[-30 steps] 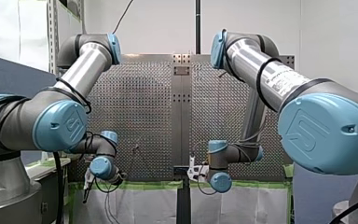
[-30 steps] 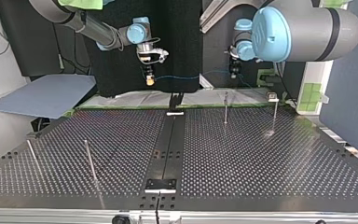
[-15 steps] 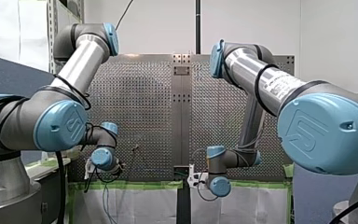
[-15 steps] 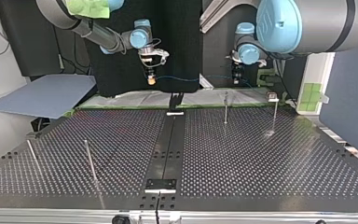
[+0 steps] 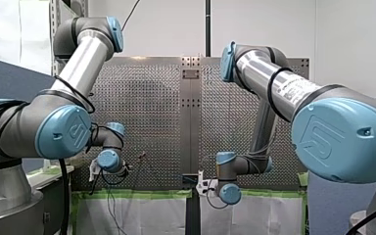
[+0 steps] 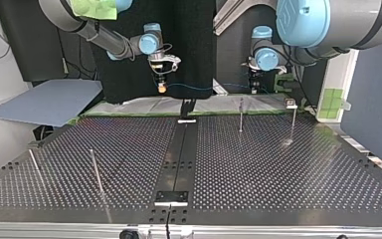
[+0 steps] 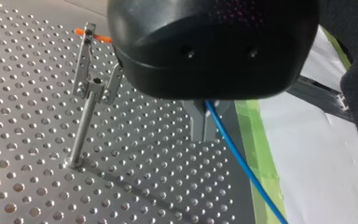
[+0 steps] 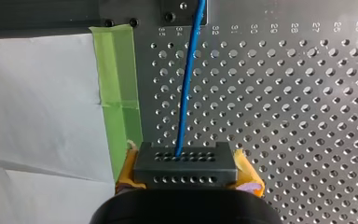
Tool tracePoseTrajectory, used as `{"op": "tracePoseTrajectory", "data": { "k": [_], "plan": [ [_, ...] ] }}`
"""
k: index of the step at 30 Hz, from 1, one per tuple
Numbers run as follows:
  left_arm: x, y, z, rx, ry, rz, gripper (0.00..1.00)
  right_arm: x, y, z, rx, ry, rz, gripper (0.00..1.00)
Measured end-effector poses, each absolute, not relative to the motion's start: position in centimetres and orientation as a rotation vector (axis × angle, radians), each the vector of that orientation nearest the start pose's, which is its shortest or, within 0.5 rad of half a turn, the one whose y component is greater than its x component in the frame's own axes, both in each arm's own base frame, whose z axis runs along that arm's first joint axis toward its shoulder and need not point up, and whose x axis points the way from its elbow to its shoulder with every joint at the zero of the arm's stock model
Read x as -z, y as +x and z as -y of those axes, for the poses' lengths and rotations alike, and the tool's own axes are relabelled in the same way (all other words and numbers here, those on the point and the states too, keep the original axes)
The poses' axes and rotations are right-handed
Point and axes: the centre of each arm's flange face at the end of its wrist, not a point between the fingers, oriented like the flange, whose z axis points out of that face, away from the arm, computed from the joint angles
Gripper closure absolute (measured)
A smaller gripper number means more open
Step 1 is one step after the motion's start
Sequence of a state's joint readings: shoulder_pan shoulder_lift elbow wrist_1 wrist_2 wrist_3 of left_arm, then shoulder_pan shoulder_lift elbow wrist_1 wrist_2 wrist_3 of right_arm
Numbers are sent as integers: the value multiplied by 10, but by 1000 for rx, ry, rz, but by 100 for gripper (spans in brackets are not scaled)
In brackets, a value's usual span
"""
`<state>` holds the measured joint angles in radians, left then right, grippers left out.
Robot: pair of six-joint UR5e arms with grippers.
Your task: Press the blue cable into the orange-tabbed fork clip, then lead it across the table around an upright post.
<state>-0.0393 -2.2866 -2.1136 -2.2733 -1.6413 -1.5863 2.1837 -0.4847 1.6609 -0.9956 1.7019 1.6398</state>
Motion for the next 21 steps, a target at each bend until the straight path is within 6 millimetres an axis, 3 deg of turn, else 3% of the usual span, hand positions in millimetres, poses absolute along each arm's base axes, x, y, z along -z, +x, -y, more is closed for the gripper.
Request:
{"op": "tracePoseTrajectory", "data": {
  "k": [21],
  "plan": [
    [15, 463, 144, -3, -27, -1929, 100, 103, 465, 450, -1462, 1689, 1058, 100]
  ]
}}
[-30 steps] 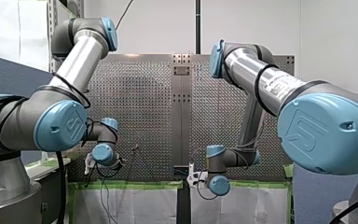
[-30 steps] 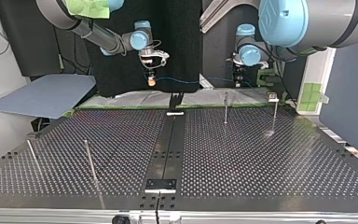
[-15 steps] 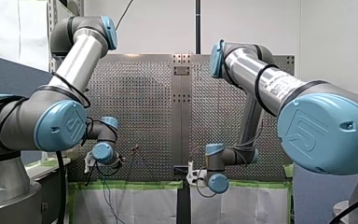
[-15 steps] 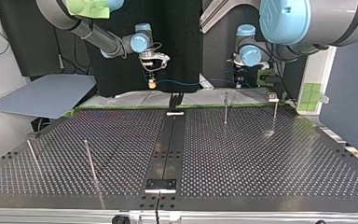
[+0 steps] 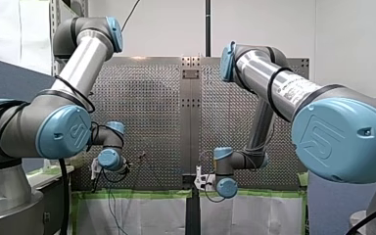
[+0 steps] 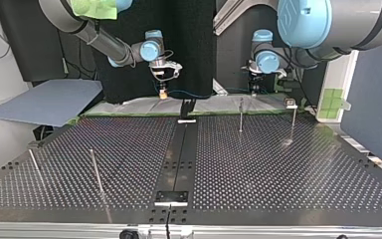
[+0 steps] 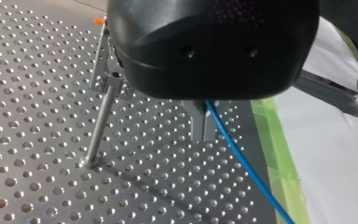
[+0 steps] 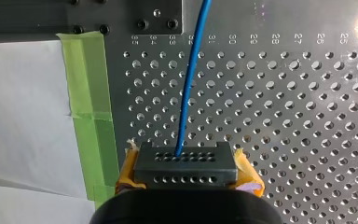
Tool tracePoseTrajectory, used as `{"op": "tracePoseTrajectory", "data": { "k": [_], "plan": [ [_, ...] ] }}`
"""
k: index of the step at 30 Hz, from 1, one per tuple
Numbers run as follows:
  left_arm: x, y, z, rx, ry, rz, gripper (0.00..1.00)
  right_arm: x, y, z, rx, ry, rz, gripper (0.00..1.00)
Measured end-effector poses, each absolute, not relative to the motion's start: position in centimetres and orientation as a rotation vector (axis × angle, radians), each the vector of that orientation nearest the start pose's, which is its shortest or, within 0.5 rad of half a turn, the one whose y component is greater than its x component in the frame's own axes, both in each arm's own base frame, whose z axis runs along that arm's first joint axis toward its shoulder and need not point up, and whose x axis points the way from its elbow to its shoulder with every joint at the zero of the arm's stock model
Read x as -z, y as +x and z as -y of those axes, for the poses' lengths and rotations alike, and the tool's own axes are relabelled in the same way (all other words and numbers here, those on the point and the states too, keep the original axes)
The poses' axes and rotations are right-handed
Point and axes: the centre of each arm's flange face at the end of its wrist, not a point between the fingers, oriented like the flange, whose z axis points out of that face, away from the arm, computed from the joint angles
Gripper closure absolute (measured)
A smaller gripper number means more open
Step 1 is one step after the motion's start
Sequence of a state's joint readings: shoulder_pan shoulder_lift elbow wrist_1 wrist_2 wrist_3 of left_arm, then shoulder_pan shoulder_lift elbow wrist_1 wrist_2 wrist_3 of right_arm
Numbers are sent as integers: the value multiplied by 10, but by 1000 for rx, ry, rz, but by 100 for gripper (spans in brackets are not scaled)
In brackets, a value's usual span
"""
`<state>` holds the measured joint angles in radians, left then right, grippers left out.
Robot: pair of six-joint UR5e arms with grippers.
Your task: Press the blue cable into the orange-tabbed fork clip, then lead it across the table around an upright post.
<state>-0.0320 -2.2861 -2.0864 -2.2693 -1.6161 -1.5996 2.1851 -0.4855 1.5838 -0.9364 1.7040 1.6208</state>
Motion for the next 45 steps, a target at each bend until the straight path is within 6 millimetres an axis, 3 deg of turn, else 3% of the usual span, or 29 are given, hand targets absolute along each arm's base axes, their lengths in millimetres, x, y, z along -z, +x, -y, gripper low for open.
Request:
{"op": "tracePoseTrajectory", "data": {
  "k": [19, 39, 45],
  "plan": [
    [8, 487, 139, 21, -81, -1885, 100, 98, 468, 459, -1457, 1690, 1062, 100],
    [14, 495, 137, 26, -88, -1902, 100, 98, 465, 464, -1453, 1682, 1067, 100],
    [3, 497, 140, 34, -80, -1894, 100, 97, 465, 464, -1451, 1684, 1068, 100]
  ]
}}
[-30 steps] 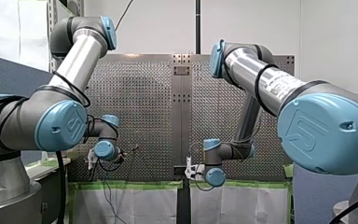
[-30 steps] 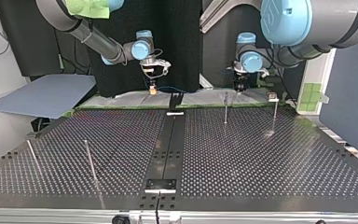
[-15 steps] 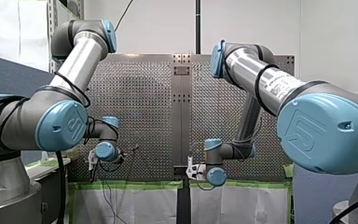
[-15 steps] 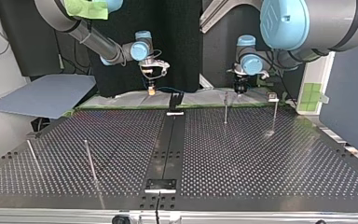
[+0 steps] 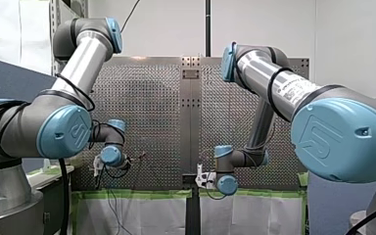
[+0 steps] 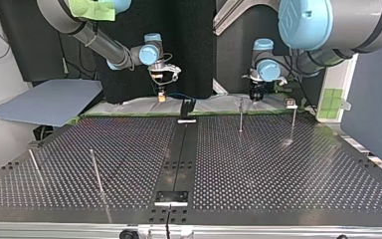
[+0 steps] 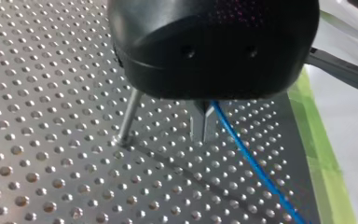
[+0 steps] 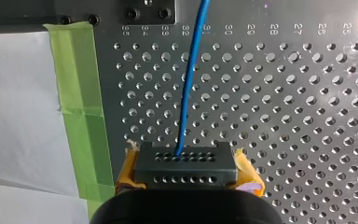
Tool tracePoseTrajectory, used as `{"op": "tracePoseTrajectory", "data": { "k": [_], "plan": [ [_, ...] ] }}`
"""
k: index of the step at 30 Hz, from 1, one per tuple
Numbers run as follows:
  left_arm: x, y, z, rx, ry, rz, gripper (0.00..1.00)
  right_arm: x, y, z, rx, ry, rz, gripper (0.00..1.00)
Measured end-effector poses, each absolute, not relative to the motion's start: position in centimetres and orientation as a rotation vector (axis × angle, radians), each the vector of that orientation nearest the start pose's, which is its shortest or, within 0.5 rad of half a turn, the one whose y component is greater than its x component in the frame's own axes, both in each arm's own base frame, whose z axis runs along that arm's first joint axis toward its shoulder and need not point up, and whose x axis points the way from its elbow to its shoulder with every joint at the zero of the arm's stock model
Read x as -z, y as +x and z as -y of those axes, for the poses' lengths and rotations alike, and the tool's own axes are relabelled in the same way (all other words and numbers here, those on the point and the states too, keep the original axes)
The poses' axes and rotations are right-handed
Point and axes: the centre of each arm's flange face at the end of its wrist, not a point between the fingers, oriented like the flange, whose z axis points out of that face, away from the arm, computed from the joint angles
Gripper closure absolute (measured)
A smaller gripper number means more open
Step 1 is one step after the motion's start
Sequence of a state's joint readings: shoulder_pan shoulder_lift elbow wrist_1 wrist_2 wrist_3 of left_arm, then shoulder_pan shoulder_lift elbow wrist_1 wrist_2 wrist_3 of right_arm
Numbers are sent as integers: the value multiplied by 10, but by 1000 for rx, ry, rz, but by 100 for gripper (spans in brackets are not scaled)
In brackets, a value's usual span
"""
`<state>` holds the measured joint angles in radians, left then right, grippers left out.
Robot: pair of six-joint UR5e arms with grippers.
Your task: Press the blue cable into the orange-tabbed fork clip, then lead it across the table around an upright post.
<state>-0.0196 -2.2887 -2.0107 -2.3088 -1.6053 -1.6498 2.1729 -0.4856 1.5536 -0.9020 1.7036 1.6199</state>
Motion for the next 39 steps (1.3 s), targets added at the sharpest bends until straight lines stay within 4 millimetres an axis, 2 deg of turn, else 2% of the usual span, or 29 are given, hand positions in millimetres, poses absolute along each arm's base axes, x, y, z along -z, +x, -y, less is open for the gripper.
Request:
{"op": "tracePoseTrajectory", "data": {
  "k": [23, 28, 33, 39],
  "plan": [
    [-12, 501, 140, 40, -82, -1871, 100, 95, 468, 468, -1452, 1684, 1066, 100],
    [-4, 499, 137, 44, -91, -1886, 100, 92, 470, 471, -1452, 1683, 1065, 100],
    [16, 493, 139, 58, -77, -1925, 100, 92, 470, 473, -1450, 1684, 1067, 100],
    [21, 495, 138, 64, -71, -1929, 100, 92, 464, 479, -1442, 1676, 1076, 100]
  ]
}}
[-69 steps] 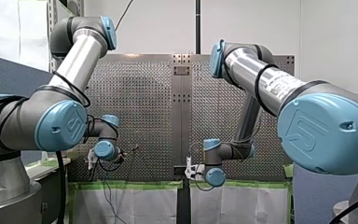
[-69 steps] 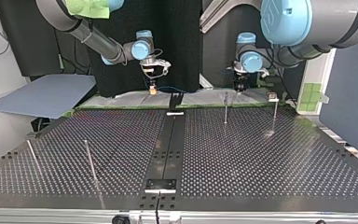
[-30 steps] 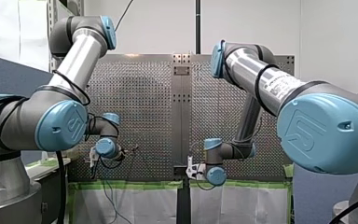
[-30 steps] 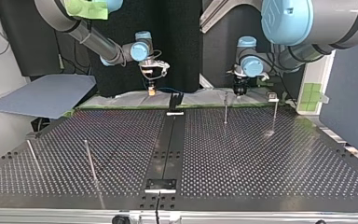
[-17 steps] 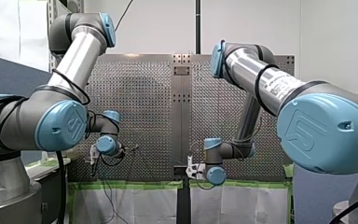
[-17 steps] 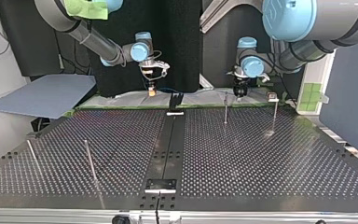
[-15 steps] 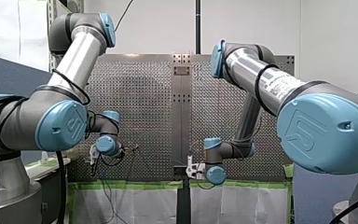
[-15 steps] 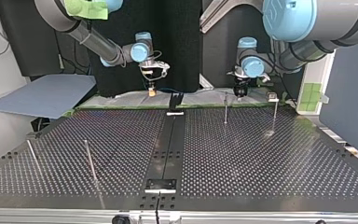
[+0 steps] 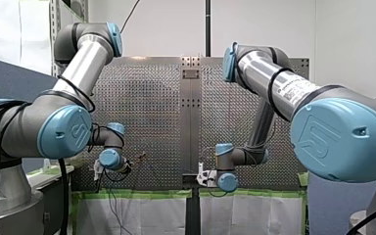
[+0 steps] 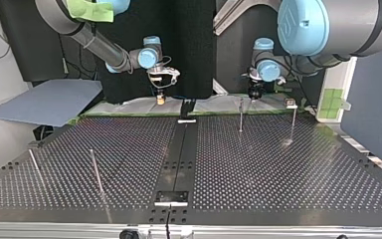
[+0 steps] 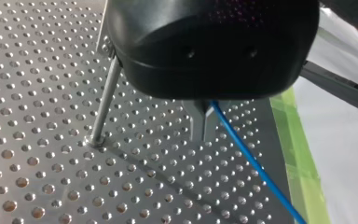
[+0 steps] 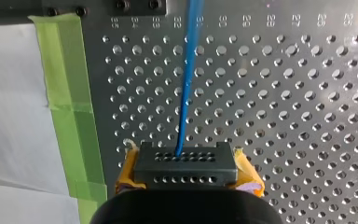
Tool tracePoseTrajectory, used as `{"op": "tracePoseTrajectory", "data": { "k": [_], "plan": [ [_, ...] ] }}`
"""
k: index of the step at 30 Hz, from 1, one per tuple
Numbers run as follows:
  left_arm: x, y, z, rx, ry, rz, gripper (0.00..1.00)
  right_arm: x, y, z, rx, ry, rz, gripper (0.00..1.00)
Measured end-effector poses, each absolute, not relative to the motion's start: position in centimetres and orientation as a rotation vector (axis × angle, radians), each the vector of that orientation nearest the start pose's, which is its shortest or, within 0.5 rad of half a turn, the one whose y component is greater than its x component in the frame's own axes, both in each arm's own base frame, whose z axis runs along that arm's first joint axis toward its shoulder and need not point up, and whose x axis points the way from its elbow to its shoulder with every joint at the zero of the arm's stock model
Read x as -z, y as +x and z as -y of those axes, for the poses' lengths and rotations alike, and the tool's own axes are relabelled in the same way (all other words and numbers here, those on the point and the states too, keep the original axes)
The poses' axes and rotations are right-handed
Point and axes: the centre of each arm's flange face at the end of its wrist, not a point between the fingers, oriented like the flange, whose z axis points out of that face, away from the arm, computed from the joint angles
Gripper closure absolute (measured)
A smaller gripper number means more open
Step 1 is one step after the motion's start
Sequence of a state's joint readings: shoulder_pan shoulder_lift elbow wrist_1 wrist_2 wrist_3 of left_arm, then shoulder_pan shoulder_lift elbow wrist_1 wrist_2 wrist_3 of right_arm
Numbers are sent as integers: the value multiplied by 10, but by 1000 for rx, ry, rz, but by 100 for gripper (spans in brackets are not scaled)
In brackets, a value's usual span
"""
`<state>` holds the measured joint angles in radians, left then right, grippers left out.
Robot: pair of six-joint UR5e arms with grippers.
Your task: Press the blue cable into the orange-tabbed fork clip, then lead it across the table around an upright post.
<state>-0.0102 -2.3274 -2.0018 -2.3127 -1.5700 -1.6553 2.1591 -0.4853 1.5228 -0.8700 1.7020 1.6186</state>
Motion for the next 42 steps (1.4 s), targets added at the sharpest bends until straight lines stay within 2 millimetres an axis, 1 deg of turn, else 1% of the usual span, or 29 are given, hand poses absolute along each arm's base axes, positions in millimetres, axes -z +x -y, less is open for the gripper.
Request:
{"op": "tracePoseTrajectory", "data": {
  "k": [12, 18, 28, 31, 36, 38, 42],
  "plan": [
    [17, 504, 135, 60, -81, -1915, 100, 91, 455, 488, -1432, 1661, 1087, 100],
    [17, 505, 131, 56, -90, -1918, 100, 92, 454, 489, -1425, 1665, 1080, 100],
    [16, 505, 132, 59, -77, -1917, 100, 92, 454, 489, -1423, 1665, 1079, 100],
    [9, 508, 133, 60, -72, -1903, 100, 92, 454, 489, -1422, 1665, 1078, 100],
    [-13, 514, 134, 61, -68, -1862, 100, 92, 454, 489, -1422, 1665, 1078, 100],
    [-15, 513, 135, 63, -65, -1858, 100, 92, 454, 489, -1422, 1665, 1078, 100],
    [-14, 506, 139, 69, -57, -1867, 100, 92, 454, 488, -1420, 1668, 1079, 100]
  ]
}}
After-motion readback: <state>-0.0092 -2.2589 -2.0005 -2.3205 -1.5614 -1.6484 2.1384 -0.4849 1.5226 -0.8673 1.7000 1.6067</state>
